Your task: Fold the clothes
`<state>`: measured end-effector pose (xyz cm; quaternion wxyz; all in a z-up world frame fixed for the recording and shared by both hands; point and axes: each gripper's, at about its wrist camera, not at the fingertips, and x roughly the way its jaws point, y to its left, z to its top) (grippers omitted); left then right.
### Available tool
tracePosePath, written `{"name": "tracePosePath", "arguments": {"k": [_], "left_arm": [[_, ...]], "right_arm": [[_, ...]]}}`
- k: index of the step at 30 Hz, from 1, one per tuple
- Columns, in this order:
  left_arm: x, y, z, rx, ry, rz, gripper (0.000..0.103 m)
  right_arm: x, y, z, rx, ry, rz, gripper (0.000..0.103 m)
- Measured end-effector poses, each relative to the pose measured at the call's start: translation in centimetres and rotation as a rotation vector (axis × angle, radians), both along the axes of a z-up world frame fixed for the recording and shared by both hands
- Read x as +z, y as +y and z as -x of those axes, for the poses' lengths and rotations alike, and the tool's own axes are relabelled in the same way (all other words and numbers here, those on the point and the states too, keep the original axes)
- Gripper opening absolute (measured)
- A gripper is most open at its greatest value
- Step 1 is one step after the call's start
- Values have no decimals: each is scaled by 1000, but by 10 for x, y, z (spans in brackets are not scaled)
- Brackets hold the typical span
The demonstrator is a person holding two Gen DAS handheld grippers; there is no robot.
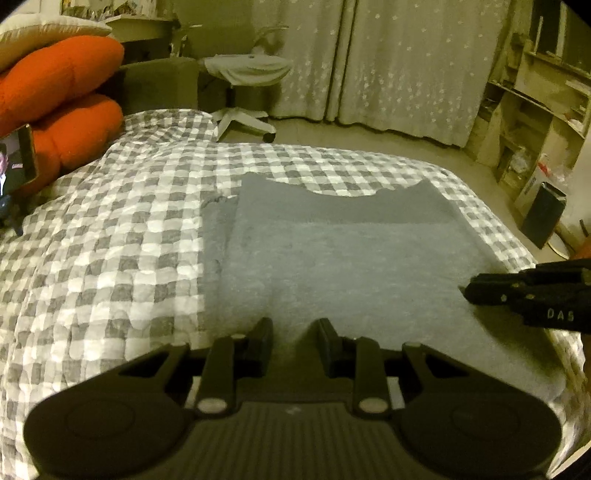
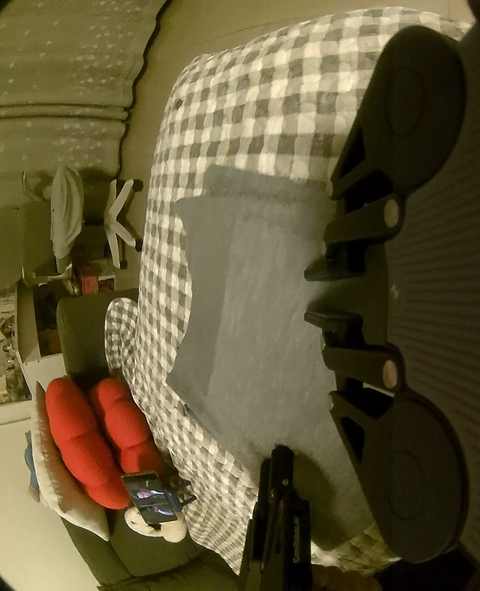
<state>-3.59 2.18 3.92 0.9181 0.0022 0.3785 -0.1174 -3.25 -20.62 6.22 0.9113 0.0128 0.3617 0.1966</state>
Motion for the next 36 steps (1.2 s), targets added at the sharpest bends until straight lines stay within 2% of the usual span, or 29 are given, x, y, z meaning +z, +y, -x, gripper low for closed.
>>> {"name": "tracePosePath", "arguments": {"k": [5,11,15,20,25,28,31,36], "left_arm": [[1,13,3,-10,-7,10,27],[6,24,8,-63,-12,28,27],[6,22,9,-93,-19,12,27],[8,27,2,-79,-15,38,27],[3,25,-1,-85,-1,34,27],[0,22,-4,-91,3,16,27],[1,22,-6,-85,2,23,27],[4,21,-3,-90,-12,20,27]], "right_arm": [[0,-6,0,-20,15,-30,16],[2,-6,1,-36,18,-14,16],[3,-9,-2,-52,23,-14,15],[3,-18,-3,-77,33,-23,15],[4,-25,-2,-90,43,-28,15],[2,-31,-1,-105,54,-12,11],[3,-27,4,-101,26,46,11],[4,-15,15,-57,-7,99,16]]}}
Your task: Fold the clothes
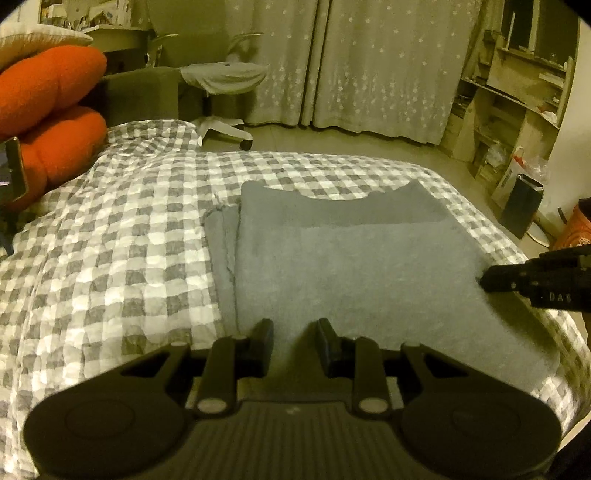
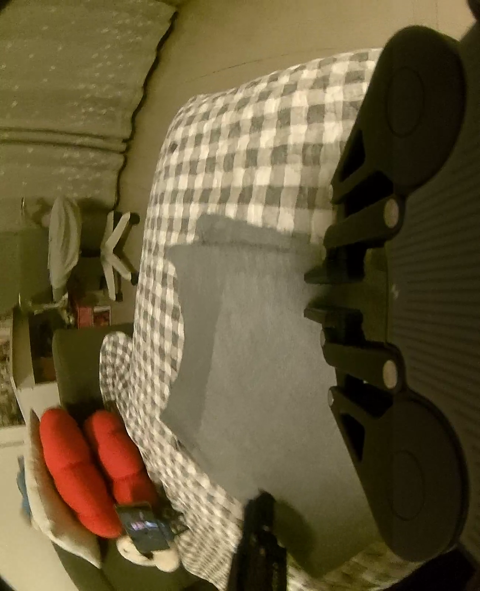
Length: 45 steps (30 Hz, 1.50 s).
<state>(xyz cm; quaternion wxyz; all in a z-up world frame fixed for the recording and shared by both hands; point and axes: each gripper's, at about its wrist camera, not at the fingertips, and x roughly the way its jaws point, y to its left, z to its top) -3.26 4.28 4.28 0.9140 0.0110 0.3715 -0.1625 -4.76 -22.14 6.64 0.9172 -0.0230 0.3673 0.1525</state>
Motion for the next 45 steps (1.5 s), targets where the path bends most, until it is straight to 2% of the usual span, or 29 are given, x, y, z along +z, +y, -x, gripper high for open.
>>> {"name": "tracePosePath", "arguments": {"k": [3,5,9,15,19,28,41,45], "left_arm": [[-2,-1,-1,2,7,-8,27],[-1,-1,0,4,3,-9,27],[2,-2,2,-10,-12,0,27],[2,-6,2,-30,-19,7,27],[2,-14,6,-57,-40,24,27],[-8,-30,5,-69,-33,-24,27],[-7,-19,3,-38,-11,-6,25],[-6,-17,2,-36,-2,3,25]], "right_arm": [[1,6,7,9,-22,41,13],[3,13,14,33,-65,80,17],[8,27,30,130,-121,67,18],[1,49,34,219,-110,87,16],[-1,61,29,216,-107,81,16],[-9,67,23,192,-84,72,16],[-5,35,33,64,-91,79,16],[-6,45,50,122,-122,92,22]]}}
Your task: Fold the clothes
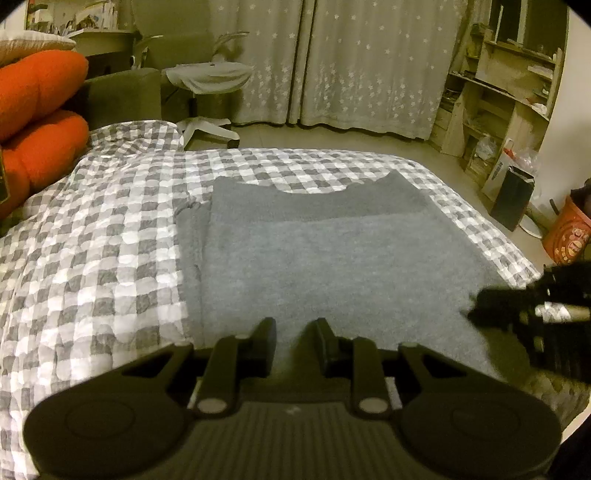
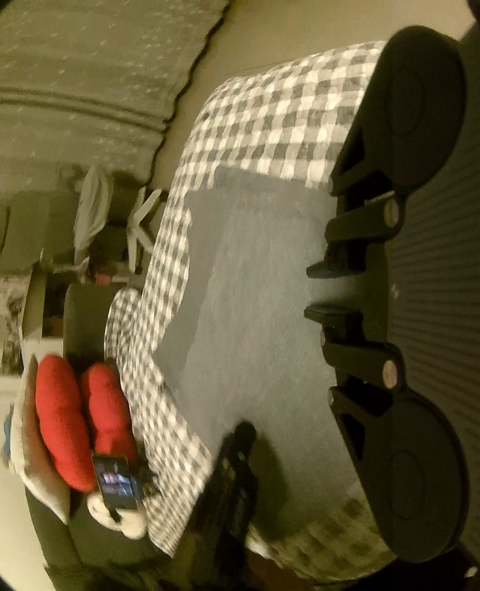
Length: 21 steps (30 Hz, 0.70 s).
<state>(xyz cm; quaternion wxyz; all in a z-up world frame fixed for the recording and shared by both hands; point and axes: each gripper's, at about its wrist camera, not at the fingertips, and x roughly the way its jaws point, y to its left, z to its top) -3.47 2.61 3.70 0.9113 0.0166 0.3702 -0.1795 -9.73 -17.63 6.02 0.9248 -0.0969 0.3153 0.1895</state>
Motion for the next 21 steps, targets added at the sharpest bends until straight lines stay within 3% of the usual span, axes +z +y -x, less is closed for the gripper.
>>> {"name": "tracePosePath", "arguments": {"k": [7,9,13,16,21], "left_arm": [[0,1,0,3,2,1,25],[0,3,-1,4,7,7,25],[0,5,-3,6,10,1,25],[0,5,-2,6,7,-14,25],[0,9,-2,15,26,-7,25]], "right_arm": [[-6,20,38,158,-46,57,22],[-6,20,45,166,-52,51,25],[-8,18,56,195,-54,64,44],[-11,16,56,197,-37,83,45],[-8,6,50,172,-11,26,45]]}}
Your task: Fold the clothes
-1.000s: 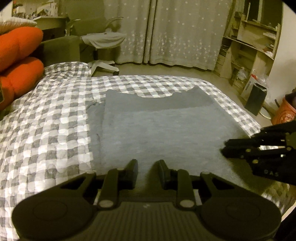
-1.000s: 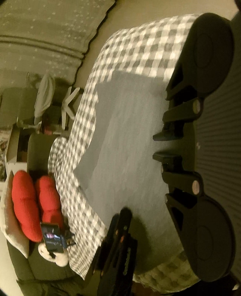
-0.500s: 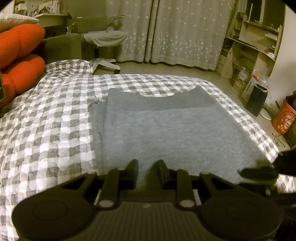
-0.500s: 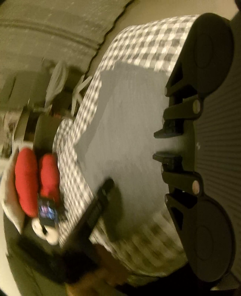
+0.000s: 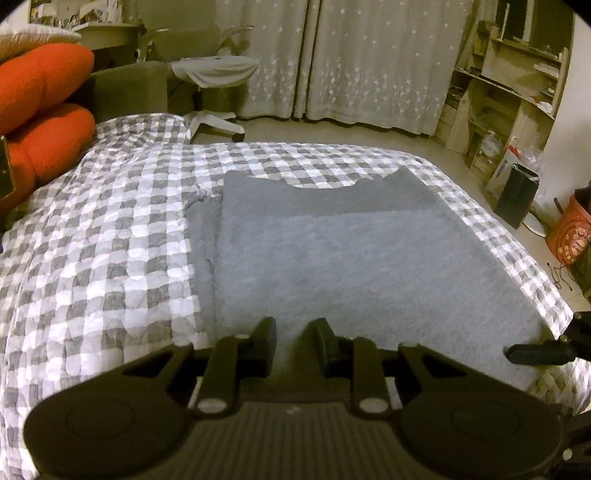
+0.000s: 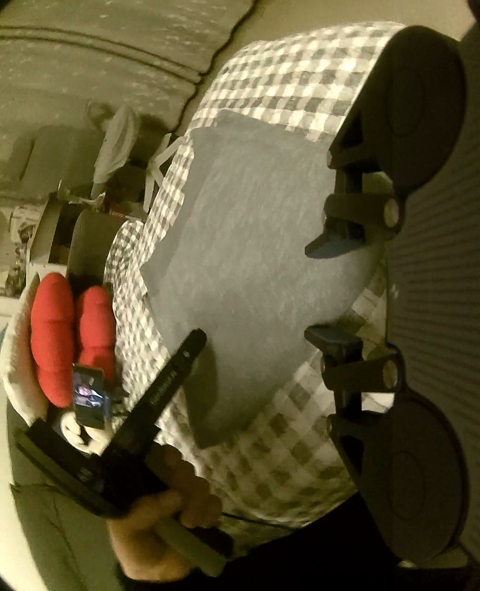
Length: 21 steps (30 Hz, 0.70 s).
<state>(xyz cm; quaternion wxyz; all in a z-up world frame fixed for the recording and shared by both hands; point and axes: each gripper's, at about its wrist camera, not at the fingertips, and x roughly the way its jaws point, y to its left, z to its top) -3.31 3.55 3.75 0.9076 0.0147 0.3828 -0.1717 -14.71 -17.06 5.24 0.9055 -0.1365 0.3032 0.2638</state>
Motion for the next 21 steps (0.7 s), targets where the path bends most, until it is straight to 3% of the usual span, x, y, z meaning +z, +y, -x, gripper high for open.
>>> {"name": "tracePosePath", "arguments": {"k": [6,21], "left_arm": [[-1,3,1,12,18,-1,24],[0,3,2,12,20,-8,24]], "right_arm": [[-7,3,6,40,-19,104,48],[-8,-13,7,4,-31,171,48]]}}
